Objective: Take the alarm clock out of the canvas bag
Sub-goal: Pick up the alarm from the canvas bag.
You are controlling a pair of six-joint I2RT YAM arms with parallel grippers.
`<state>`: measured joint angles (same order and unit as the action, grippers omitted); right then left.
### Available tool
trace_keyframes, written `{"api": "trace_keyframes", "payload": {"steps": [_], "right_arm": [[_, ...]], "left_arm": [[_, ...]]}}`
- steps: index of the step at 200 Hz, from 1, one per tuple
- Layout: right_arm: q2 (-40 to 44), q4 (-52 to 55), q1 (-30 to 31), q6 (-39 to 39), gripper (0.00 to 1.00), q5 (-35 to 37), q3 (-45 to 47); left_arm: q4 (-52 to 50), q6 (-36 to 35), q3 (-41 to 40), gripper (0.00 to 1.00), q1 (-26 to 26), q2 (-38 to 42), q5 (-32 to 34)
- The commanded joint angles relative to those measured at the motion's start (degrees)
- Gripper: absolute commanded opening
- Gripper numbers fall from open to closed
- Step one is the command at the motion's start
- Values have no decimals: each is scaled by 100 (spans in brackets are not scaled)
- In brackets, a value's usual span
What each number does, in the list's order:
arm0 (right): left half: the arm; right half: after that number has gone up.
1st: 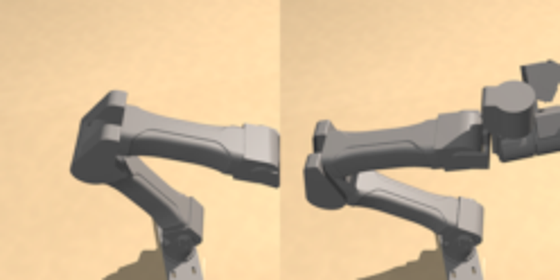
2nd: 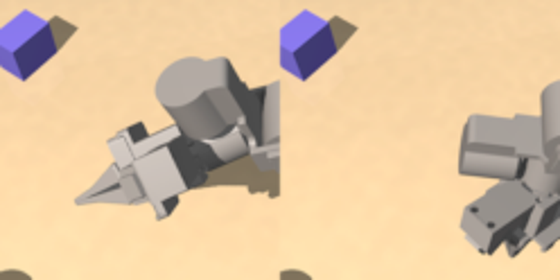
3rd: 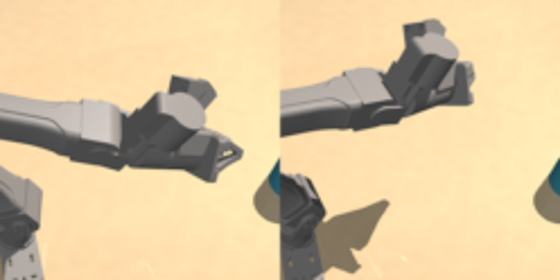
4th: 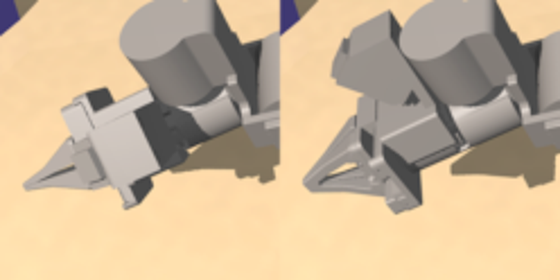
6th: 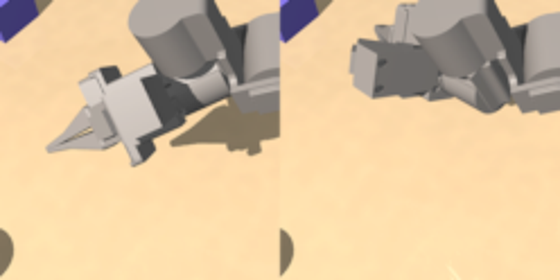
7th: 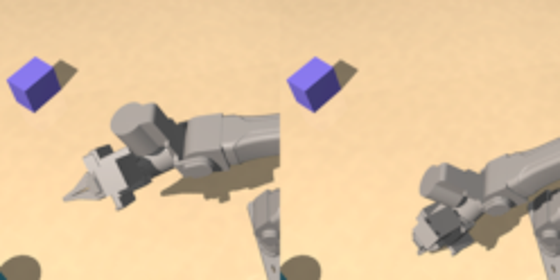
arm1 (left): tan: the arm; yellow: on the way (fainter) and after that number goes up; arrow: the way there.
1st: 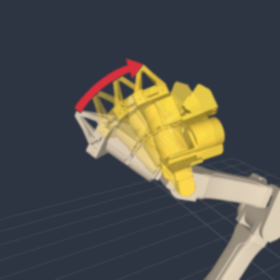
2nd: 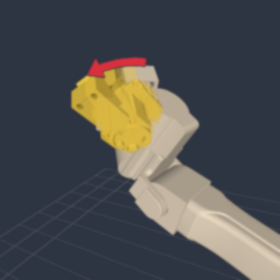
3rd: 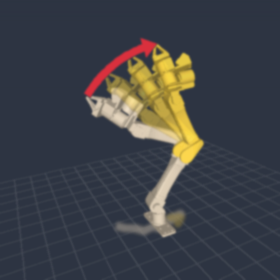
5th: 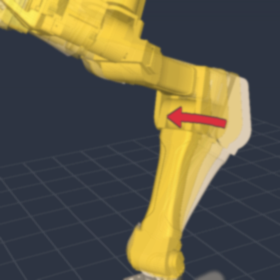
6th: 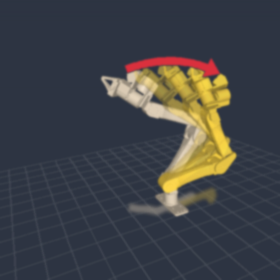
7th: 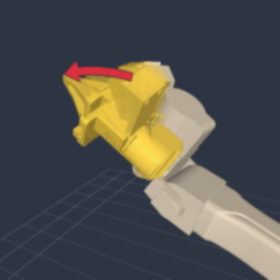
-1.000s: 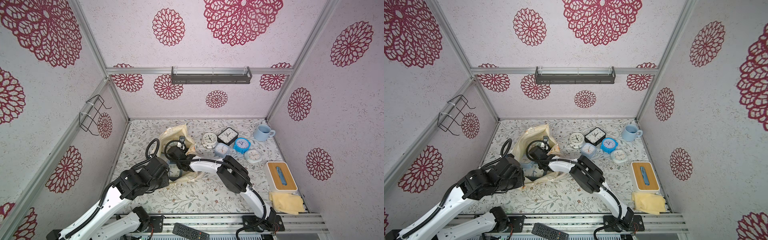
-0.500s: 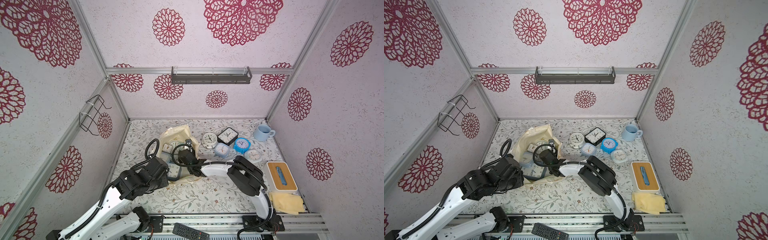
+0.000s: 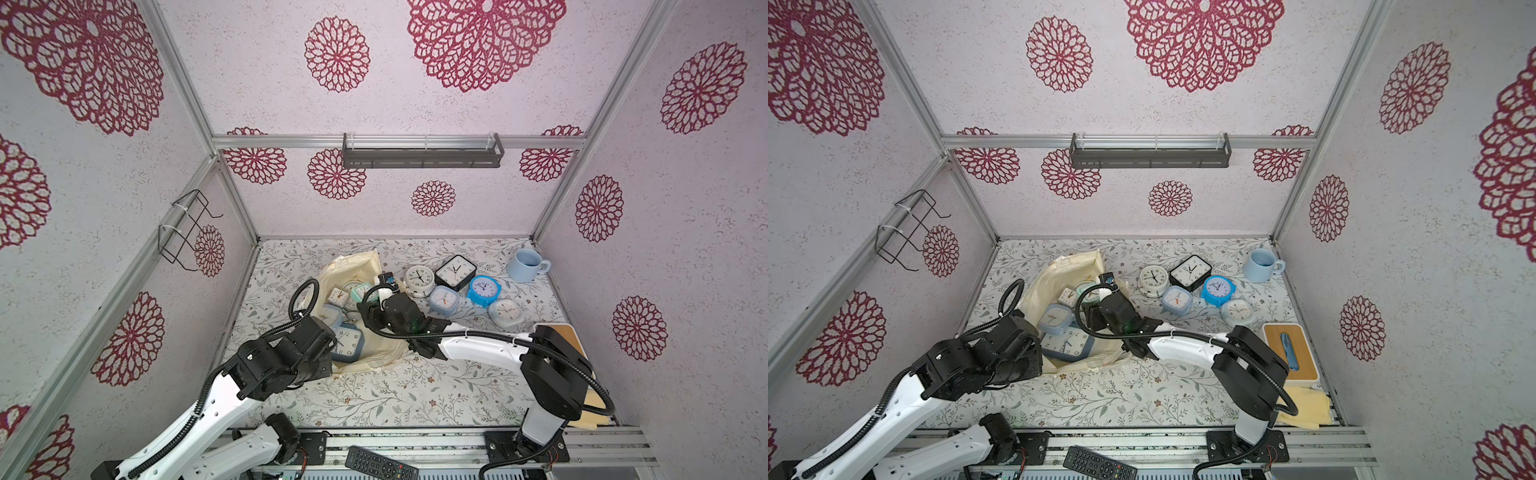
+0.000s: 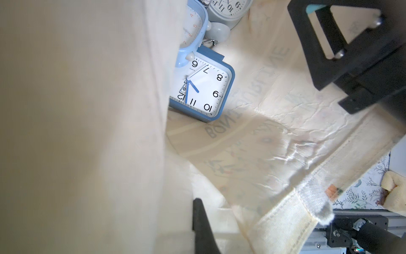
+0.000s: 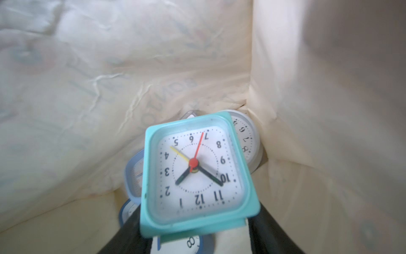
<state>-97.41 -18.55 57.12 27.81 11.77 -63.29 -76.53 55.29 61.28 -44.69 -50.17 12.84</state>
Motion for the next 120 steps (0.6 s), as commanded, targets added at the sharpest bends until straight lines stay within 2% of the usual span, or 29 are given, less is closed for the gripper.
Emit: {"api": "trace_keyframes", "payload": {"steps": [1, 38, 87, 106, 120], "right_arm": [[605, 212, -26, -142, 56, -453, 13], [1534, 933, -8, -229, 57, -221, 309], [3325, 2079, -15, -475, 58, 711, 833], [3997, 2348, -57, -536, 58, 1206, 1014], [4369, 2382, -175, -540, 58, 1314, 1197]], "left_arm": [[-143, -149, 248, 0, -3, -8, 345], [-66, -260, 384, 0, 0, -94, 352], [20, -180, 535, 0, -4, -457, 412], [116, -66, 469, 0, -3, -581, 467], [220, 31, 405, 0, 0, -605, 499]]}}
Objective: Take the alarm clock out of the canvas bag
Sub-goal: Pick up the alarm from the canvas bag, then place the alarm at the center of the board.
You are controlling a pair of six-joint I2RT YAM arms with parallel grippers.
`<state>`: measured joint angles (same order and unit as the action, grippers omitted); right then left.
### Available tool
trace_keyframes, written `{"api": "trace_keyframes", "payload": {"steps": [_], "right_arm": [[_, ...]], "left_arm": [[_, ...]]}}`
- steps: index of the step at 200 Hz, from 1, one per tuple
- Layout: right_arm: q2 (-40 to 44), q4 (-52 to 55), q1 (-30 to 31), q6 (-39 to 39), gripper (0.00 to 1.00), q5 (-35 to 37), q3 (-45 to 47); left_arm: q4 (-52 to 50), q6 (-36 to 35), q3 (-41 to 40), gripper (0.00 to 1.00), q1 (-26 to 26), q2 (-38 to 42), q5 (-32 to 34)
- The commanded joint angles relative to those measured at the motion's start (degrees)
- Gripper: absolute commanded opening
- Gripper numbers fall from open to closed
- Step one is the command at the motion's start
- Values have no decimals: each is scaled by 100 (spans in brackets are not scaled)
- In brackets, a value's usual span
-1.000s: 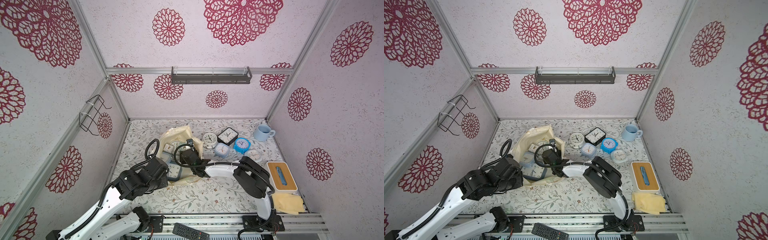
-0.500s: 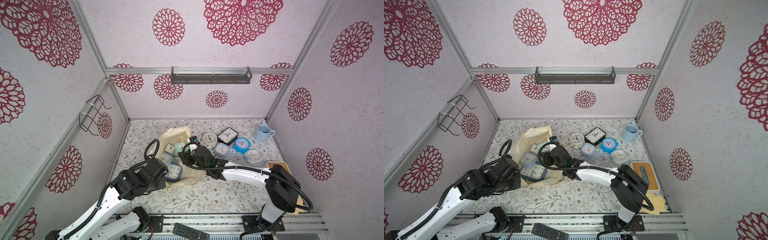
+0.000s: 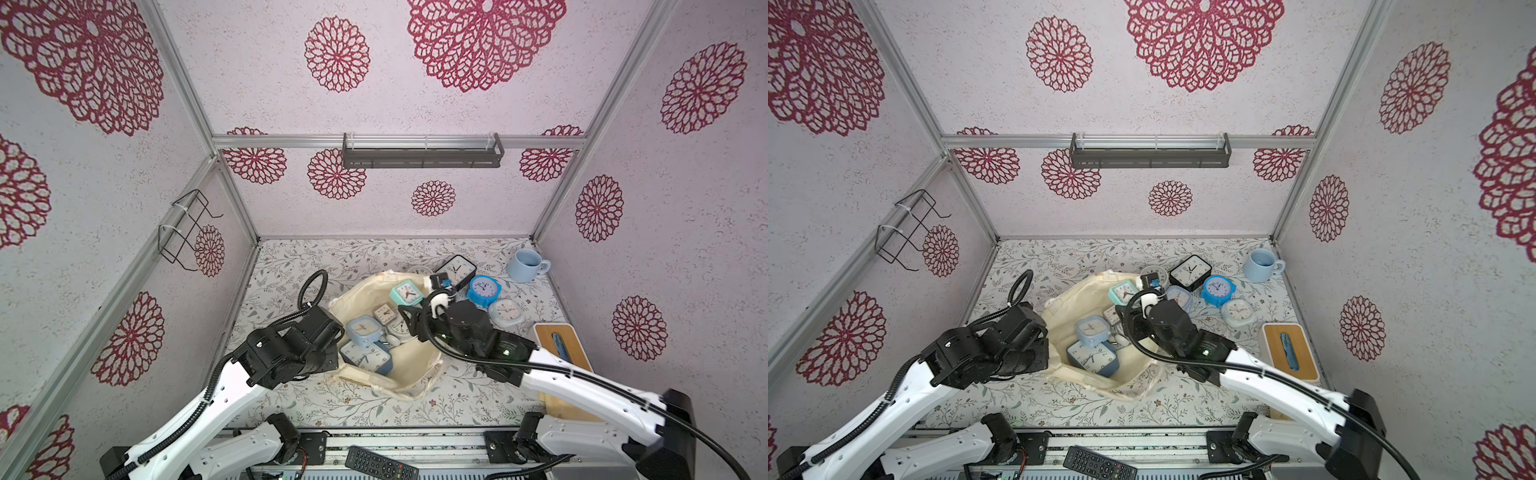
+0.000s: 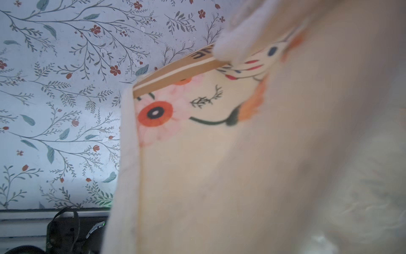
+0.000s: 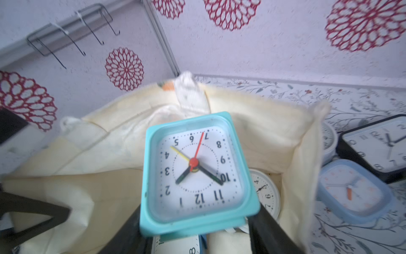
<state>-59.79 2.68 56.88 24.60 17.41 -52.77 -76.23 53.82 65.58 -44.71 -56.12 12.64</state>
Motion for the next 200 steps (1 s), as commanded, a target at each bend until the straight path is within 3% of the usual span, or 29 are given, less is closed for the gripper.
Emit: {"api": "trace_keyframes", "payload": {"steps": [1, 25, 59, 90, 149, 200], "right_arm": [[630, 260, -156, -214, 58, 753, 158], [880, 533, -367, 36, 59, 954, 215], [992, 1166, -769, 805, 60, 1509, 393], [775, 1923, -1402, 1344, 60, 1294, 583], [-382, 1779, -2772, 2135, 60, 131, 1198], [-1686, 1275, -3359, 2457, 64, 35, 1071]], "left_arm": [[188, 193, -27, 0, 4, -12, 523], [82, 450, -7, 0, -2, 9, 833], [-945, 1167, 195, 0, -1, 263, 1858], [-1656, 1709, 308, 0, 6, 576, 2365], [-1243, 1643, 198, 0, 13, 703, 2396], [-733, 1473, -25, 0, 10, 785, 2262]]}}
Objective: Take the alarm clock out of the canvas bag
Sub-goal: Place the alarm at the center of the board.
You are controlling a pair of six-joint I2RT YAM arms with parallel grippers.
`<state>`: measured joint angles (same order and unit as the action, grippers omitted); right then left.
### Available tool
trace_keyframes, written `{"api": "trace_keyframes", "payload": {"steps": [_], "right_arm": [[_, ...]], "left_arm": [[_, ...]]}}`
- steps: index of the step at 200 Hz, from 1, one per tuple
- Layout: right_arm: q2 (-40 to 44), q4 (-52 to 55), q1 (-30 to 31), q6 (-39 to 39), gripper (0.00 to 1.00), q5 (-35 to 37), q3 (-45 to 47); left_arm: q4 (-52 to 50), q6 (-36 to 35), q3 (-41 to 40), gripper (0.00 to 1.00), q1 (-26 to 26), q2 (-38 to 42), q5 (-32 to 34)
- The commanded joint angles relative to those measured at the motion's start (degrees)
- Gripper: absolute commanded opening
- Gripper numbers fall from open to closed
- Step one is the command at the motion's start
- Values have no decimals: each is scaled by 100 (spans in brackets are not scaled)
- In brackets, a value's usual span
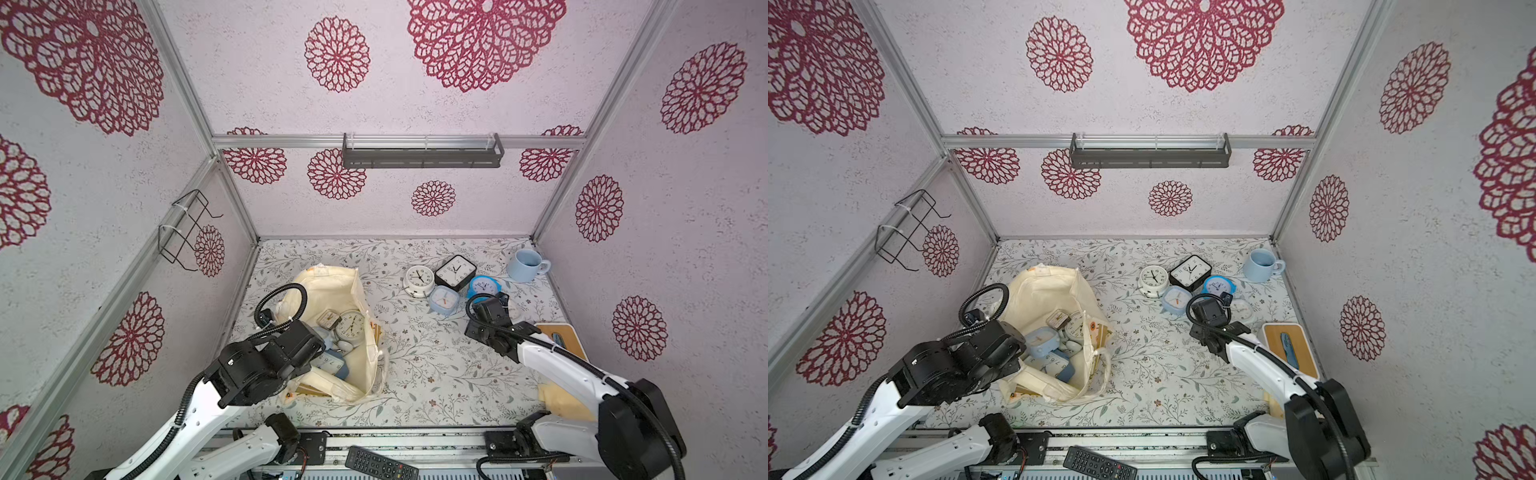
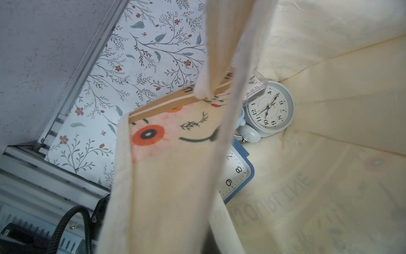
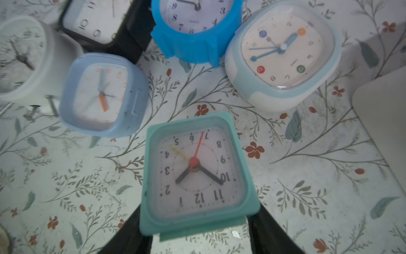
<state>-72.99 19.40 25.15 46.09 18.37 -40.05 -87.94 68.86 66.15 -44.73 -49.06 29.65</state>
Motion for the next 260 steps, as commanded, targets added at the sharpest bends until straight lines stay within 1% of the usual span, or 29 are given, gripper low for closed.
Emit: {"api": "trace_keyframes", "payload": {"steps": [1, 44, 70, 107, 138, 155, 181, 201, 249, 260], "right_arm": [[-387, -413, -190, 315, 65, -62, -203], [-1621, -643, -285, 315, 66, -80, -754], [-2189, -500, -285, 366, 68, 177, -1133], [-2663, -376, -283, 444, 76, 435, -1440], [-2814, -410, -321, 387, 80, 409, -1539], [-2784, -530, -362, 300, 79, 378, -1532], [-2778, -657, -439, 163, 65, 350, -1539], [-2890, -648, -506, 124, 61, 283, -1616], [-3053, -776, -621, 24, 60, 242, -1904], [-3071, -884, -643, -80, 63, 114, -1974]], "left_arm": [[446, -31, -88, 0, 10, 80, 561], [655, -92, -230, 0, 14, 165, 445], [712, -117, -243, 0, 16, 177, 407], [890, -378, -208, 0, 17, 101, 283], [1277, -841, -272, 0, 13, -20, -269], [1356, -946, -302, 0, 8, -65, -508], [1333, -954, -322, 0, 8, -34, -605], [1293, -919, -305, 0, 8, 7, -566], [1310, -953, -291, 0, 4, -68, -652], [1336, -995, -317, 0, 7, -95, -709]]}}
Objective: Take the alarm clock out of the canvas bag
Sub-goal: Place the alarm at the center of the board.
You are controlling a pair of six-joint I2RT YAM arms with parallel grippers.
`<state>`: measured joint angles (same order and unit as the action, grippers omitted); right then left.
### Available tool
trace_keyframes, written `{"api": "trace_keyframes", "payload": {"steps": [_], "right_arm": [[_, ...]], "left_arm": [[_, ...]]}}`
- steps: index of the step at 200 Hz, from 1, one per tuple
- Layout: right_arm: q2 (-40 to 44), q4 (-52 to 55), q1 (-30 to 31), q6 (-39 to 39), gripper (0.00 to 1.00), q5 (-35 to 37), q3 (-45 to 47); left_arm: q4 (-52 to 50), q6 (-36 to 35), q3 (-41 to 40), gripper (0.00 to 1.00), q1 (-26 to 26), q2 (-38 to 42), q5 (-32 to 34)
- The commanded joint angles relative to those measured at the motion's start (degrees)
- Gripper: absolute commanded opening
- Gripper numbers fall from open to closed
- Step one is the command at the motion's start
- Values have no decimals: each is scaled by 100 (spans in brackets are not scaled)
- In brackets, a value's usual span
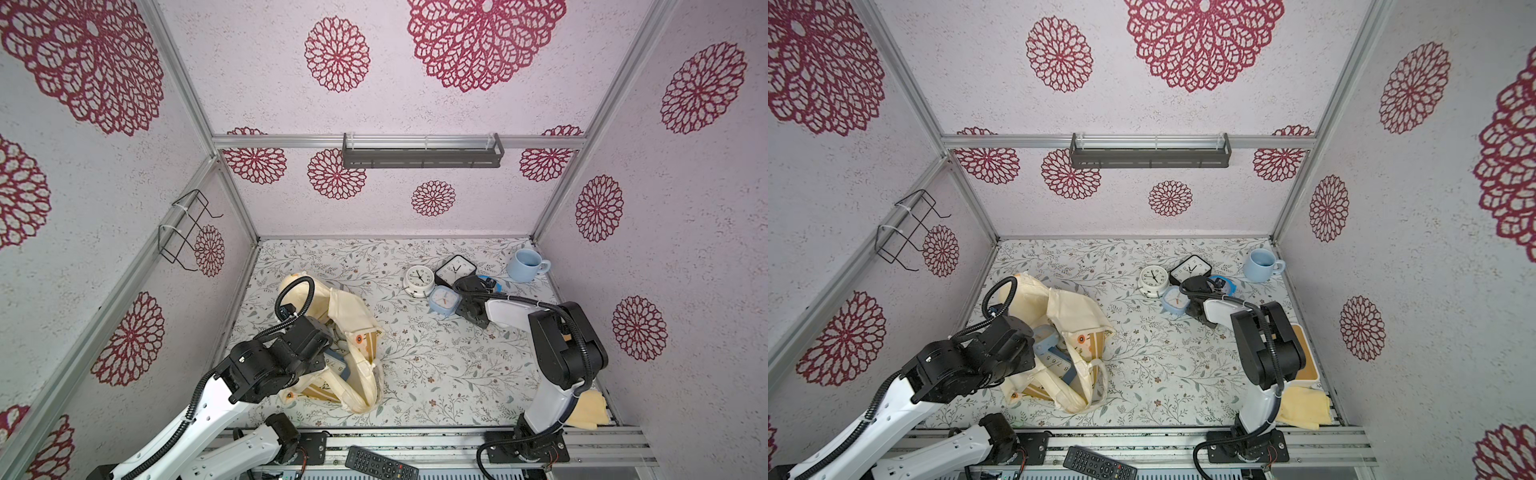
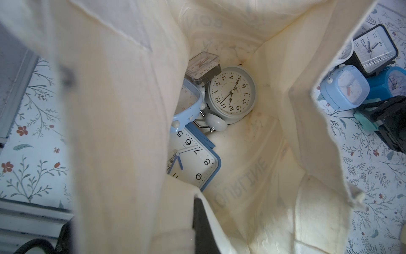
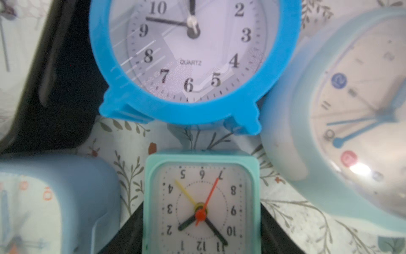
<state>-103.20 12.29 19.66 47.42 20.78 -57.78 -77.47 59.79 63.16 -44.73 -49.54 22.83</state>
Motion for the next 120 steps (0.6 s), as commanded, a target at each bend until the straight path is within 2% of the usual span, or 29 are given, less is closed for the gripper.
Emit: {"api": "trace_keyframes", "payload": {"steps": [1, 33, 64, 77, 101, 120], "right_arm": [[-55, -183, -94, -223, 63, -135, -209], [87, -435, -113, -356, 69, -502, -216], [723, -481, -104, -383, 80, -586, -17], [1179, -447, -94, -409, 84, -667, 66], [2296, -649, 58, -554, 84, -979, 318], [3154, -1191, 449, -1164, 82, -1860, 447]], "left_arm": [[292, -93, -20, 0, 8, -47, -34], [451, -228, -156, 0, 1, 0, -211], [596, -298, -410, 0, -5, 223, -558], [475, -151, -503, 0, -9, 344, -636], [85, 211, -582, 0, -1, 519, -744], [-36, 341, -624, 0, 1, 632, -902]]}}
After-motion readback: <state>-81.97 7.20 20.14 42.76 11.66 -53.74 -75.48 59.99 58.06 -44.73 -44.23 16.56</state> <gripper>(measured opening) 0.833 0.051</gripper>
